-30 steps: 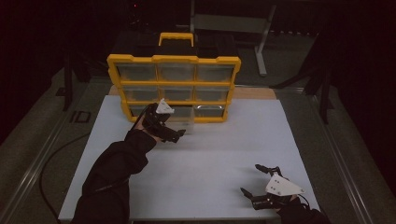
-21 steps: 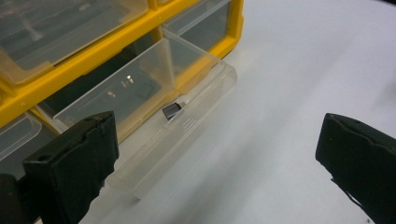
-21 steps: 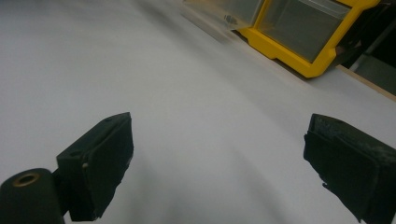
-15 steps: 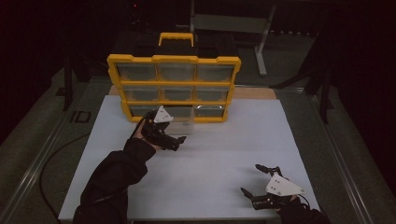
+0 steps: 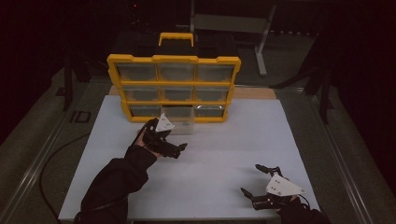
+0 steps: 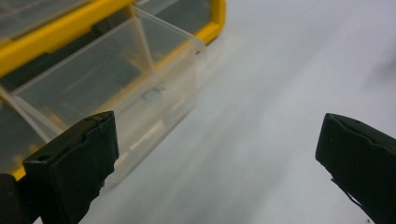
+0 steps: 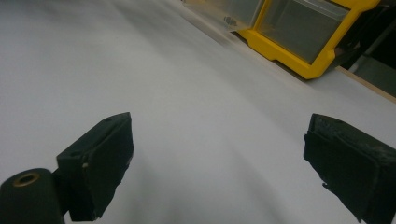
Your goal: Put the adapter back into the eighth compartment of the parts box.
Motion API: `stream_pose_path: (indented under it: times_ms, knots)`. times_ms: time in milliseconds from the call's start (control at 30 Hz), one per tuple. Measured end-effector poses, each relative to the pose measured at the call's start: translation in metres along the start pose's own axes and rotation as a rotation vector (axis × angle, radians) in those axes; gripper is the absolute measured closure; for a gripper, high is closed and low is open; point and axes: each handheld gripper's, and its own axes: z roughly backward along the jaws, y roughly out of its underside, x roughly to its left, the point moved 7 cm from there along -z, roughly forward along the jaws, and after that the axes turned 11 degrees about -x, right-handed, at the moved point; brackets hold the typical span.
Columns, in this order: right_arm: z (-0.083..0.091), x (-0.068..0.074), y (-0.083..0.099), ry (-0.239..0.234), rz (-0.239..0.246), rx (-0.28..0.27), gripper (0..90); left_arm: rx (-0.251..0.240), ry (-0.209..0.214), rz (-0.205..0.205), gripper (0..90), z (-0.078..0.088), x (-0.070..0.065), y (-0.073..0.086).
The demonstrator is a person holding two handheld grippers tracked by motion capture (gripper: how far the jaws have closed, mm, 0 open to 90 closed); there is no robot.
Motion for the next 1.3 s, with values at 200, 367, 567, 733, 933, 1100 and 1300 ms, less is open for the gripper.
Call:
stream_pose_path:
  times_ms: [200, 367, 567, 733, 933, 1100, 1300]
  knots:
    - [0.000, 0.000, 0.000, -0.002, 0.000, 0.000, 8.4, 0.007, 0.005, 0.002, 0.0, 0.000, -0.004, 0.008]
    - [0.000, 0.000, 0.000, -0.002, -0.001, -0.002, 8.4, 0.011, 0.020, 0.014, 0.0, -0.001, -0.008, 0.015]
    - [0.000, 0.001, -0.001, 0.002, -0.012, -0.006, 8.4, 0.017, 0.023, 0.031, 0.0, -0.004, -0.011, 0.026]
    - [0.000, 0.000, 0.000, -0.001, -0.001, -0.001, 8.4, 0.018, 0.027, 0.047, 0.0, -0.005, -0.011, 0.035]
    - [0.000, 0.000, 0.000, -0.002, 0.004, 0.000, 8.4, 0.025, 0.036, 0.053, 0.0, -0.007, -0.013, 0.042]
    - [0.000, 0.000, 0.000, -0.001, 0.004, 0.001, 8.4, 0.027, 0.041, 0.061, 0.0, -0.009, -0.014, 0.044]
    - [0.000, 0.000, 0.000, 0.000, 0.001, 0.001, 8.4, 0.026, 0.042, 0.068, 0.0, -0.010, -0.015, 0.046]
